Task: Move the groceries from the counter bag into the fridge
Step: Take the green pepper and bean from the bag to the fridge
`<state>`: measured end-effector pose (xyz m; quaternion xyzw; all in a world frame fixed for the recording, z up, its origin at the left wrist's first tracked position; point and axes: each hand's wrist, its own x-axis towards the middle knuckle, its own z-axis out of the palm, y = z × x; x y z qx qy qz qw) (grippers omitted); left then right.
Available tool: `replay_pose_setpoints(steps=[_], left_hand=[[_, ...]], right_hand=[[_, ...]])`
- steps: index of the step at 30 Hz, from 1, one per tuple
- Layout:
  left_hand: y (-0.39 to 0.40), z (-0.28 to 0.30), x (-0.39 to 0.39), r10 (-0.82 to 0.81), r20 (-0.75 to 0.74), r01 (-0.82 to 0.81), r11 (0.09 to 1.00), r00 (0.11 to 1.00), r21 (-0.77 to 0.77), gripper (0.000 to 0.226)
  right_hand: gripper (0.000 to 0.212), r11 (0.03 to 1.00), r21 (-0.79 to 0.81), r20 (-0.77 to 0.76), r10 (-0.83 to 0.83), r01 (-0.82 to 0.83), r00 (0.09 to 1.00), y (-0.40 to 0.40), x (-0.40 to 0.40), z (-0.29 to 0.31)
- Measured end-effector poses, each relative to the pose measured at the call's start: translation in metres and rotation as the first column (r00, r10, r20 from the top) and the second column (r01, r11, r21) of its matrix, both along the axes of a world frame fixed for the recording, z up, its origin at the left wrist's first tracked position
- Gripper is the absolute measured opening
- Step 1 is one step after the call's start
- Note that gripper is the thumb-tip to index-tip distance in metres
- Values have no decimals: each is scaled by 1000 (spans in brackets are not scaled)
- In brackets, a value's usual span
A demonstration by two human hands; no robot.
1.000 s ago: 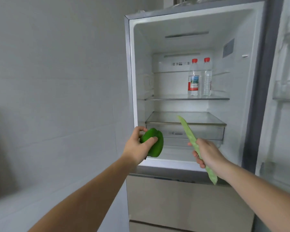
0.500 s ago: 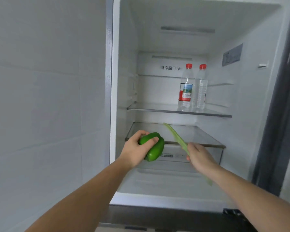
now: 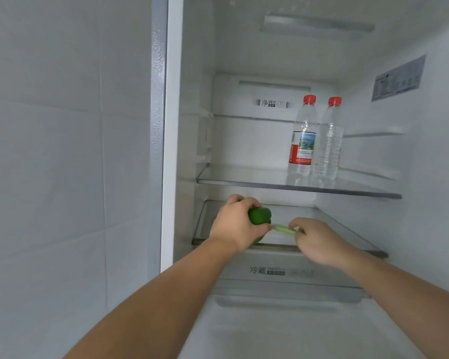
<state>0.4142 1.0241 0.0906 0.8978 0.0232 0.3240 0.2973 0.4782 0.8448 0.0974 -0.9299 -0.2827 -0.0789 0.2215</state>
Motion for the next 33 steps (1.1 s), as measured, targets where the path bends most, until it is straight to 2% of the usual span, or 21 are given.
replay_pose_setpoints(steps=[3, 5, 6, 8, 11, 13, 16, 20, 23, 25, 33], left_hand=[[7, 0, 19, 65, -39, -63, 997, 997, 46, 55], [13, 2, 31, 112, -57, -109, 993, 992, 56, 55], [15, 3, 37, 131, -67, -128, 990, 989, 55, 55], [19, 3, 49, 165, -107, -159, 985, 980, 63, 54], [20, 0, 61, 234, -192, -199, 962, 953, 187, 58], [22, 0, 64, 248, -236, -196, 955, 939, 224, 65], [27, 5, 68, 220, -295, -168, 967, 930, 191, 75], [35, 7, 79, 190, -317, -159, 980, 929, 121, 77], [41, 5, 90, 234, -297, -203, 970, 926, 130, 72], [45, 4, 96, 267, -276, -231, 960, 923, 155, 65], [53, 2, 111, 407, -207, -349, 898, 889, 269, 50]], right_hand=[[41, 999, -25, 48, 21, -20, 999, 11, 20, -1], [56, 999, -6, 25, 41, -41, 999, 18, 35, 0], [57, 999, -4, 18, 48, -48, 999, 21, 42, 1], [43, 999, -16, 27, 47, -47, 999, 27, 56, 0], [20, 996, -84, 143, 41, -29, 989, 37, 75, -5], [14, 992, -121, 198, 55, -31, 979, 43, 84, -8], [14, 988, -151, 183, 59, -31, 981, 49, 92, -10], [18, 965, -257, 163, 84, -40, 983, 49, 102, -3], [24, 947, -304, 49, 120, -99, 992, 46, 113, 5], [27, 940, -325, 34, 119, -102, 992, 47, 117, 7], [16, 997, 41, -10, 62, -62, 998, 88, 137, 1]])
